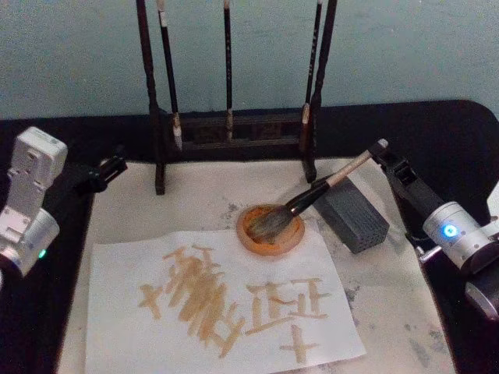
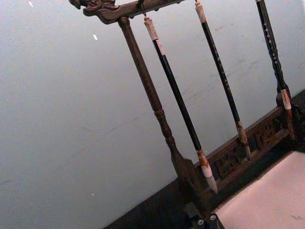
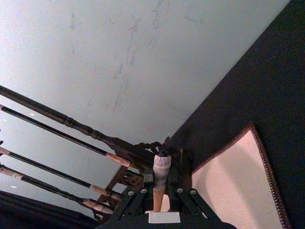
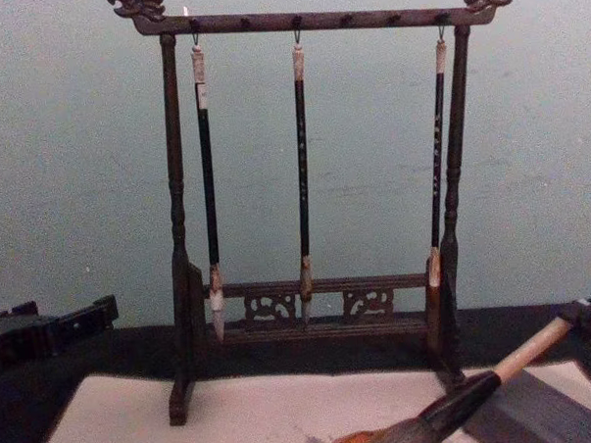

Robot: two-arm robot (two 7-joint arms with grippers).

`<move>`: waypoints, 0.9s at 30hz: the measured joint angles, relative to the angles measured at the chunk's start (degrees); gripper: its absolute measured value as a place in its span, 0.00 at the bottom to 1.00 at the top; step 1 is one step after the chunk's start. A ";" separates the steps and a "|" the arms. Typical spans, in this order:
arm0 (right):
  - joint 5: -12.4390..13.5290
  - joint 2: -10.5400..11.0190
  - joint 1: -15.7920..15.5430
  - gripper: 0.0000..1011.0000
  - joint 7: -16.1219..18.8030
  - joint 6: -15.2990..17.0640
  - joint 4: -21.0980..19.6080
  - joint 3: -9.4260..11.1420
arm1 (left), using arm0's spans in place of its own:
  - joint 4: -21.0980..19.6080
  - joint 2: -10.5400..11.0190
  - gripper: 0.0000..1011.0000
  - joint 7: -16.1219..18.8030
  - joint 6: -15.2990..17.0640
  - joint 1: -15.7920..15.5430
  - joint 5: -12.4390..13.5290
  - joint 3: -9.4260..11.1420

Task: Pick up the brush from the inkstone, write on the paper, then place the brush back to its original position.

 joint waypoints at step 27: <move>-6.22 3.82 -2.92 0.17 0.35 -3.99 -9.92 -3.72 | 0.00 0.00 0.99 0.00 0.00 0.00 0.00 0.00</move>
